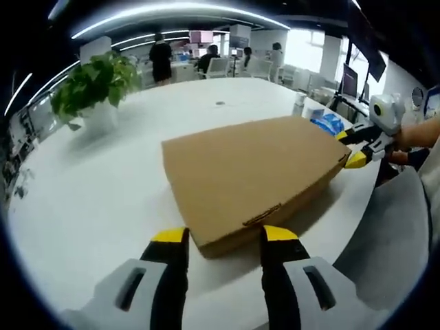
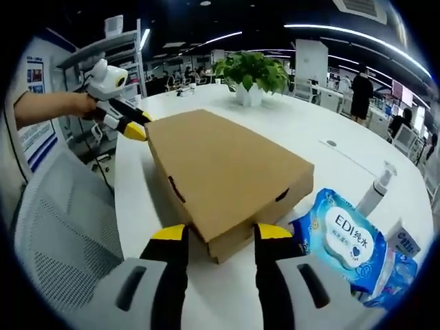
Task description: Operate the shoe box by opening the lid, removing the specified soft item, and placing it in the target area until the item is outside and the box remains undamaged.
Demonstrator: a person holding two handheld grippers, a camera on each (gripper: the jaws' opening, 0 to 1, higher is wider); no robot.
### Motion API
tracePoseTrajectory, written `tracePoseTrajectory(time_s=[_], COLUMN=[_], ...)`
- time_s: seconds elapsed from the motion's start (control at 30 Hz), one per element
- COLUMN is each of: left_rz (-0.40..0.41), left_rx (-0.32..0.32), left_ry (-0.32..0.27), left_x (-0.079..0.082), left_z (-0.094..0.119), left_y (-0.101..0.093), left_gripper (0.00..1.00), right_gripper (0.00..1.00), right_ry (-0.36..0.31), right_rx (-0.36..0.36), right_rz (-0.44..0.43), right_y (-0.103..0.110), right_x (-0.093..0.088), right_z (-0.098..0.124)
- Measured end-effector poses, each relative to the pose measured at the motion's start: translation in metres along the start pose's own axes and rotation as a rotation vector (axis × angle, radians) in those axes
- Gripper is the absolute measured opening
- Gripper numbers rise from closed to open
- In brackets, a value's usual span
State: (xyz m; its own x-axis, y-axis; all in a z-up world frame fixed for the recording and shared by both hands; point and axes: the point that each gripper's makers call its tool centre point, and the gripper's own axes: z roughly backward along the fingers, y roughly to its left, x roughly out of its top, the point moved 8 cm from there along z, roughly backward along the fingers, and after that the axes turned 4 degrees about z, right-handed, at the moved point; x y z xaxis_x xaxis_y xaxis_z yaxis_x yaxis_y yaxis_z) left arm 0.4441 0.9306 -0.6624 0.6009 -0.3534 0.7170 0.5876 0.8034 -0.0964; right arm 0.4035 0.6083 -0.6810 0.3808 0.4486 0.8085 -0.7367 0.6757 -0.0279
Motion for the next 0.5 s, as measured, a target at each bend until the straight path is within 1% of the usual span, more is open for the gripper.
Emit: tracePoseTrajectory(time_s=[0.1, 0.5], left_rz=[-0.038, -0.030], left_rx=[0.020, 0.037], left_ry=[0.038, 0.032], left_x=[0.000, 0.012], left_z=[-0.004, -0.016], left_y=[-0.001, 0.006], left_gripper=[0.39, 0.39], right_gripper=[0.34, 0.35], right_ry=[0.012, 0.014], right_rx=[0.001, -0.008], right_rz=[0.015, 0.012], right_y=[-0.002, -0.022], right_x=[0.000, 0.005], right_z=[-0.001, -0.011])
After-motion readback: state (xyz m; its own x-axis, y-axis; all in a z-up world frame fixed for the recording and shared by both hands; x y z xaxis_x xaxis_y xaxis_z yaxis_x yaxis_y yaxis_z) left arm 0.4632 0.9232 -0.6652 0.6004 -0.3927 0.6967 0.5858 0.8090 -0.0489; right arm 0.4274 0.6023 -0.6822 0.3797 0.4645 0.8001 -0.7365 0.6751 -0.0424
